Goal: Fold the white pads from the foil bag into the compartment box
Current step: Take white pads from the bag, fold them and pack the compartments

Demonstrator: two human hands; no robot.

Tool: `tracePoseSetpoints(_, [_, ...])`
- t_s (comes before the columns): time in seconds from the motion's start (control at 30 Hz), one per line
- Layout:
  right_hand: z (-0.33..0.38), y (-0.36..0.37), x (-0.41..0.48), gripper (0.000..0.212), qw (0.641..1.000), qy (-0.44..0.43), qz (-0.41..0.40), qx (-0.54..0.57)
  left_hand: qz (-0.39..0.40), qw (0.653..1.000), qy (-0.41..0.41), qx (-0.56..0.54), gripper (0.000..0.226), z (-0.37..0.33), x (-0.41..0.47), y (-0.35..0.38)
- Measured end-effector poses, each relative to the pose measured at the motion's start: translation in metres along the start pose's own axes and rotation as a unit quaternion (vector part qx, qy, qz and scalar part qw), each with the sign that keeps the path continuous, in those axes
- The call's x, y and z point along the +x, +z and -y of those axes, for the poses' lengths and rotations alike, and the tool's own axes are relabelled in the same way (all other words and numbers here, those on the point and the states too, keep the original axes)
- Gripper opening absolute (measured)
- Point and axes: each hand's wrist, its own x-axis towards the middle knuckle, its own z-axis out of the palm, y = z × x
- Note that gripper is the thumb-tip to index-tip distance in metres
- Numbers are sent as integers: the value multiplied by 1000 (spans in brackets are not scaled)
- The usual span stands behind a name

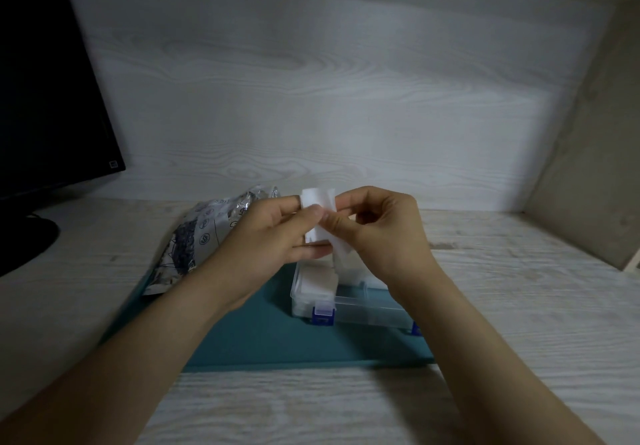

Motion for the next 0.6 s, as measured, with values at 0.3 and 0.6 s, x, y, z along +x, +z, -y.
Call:
tracePoseSetpoints(0.3, [2, -5, 2, 16, 997, 50, 50, 8, -87, 996, 18, -2, 28, 0, 3, -2])
tracePoseSetpoints(0.6, [0, -14, 8, 19, 991, 90, -29, 98, -148, 988, 5, -32, 24, -1, 5, -5])
